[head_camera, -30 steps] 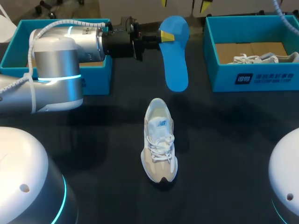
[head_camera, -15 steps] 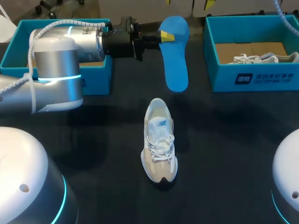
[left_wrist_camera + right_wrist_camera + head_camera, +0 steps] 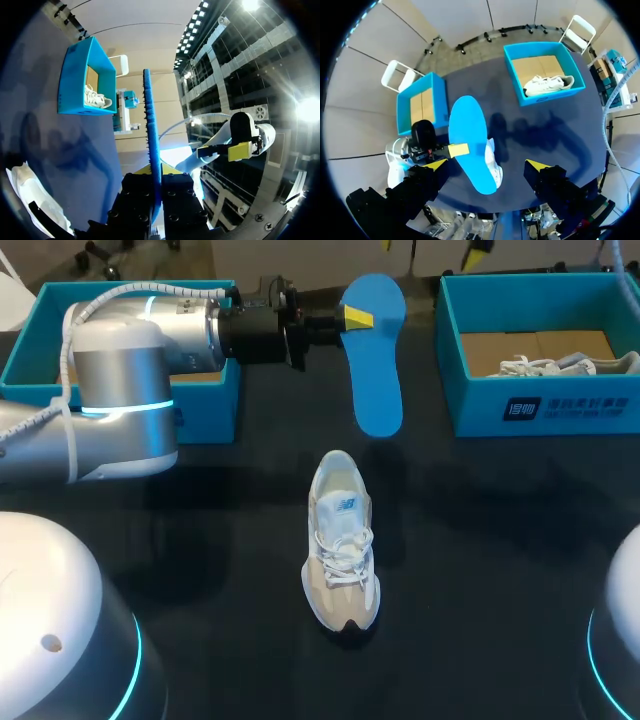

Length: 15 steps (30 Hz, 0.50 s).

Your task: Take the shoe out of the shoebox, open the shoe tongue, remove and reinsert the insole, then place the shoe into the shoebox

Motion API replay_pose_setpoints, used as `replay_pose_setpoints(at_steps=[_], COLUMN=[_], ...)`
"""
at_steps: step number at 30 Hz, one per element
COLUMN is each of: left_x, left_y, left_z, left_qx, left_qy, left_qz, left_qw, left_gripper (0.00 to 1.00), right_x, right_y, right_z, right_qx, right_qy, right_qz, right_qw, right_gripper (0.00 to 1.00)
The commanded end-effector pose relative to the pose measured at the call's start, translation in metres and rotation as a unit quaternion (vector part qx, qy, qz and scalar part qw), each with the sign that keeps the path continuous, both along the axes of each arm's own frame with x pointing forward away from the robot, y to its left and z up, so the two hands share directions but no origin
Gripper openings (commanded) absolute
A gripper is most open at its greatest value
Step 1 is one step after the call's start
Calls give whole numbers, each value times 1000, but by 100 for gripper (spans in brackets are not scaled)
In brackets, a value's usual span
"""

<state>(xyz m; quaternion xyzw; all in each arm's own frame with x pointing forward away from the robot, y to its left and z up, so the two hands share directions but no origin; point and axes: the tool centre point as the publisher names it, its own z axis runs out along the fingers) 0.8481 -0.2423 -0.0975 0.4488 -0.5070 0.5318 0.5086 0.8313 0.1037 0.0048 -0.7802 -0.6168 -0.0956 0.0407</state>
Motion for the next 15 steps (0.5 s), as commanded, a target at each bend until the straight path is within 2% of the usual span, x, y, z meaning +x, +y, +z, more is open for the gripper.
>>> replay_pose_setpoints(at_steps=[1, 15], left_x=[0, 0], left_y=[0, 0], left_z=[0, 0], left_qx=[1, 1], left_qy=[0, 0], left_qz=[0, 0], left_qw=[1000, 1000], left_gripper=[0, 0], right_x=[-8, -7], right_y=[-7, -13], right_z=[-4, -9], right_qx=[68, 164], right_qy=[-34, -92], right_qz=[0, 17], right_qw=[997, 982], right_gripper=[100, 100])
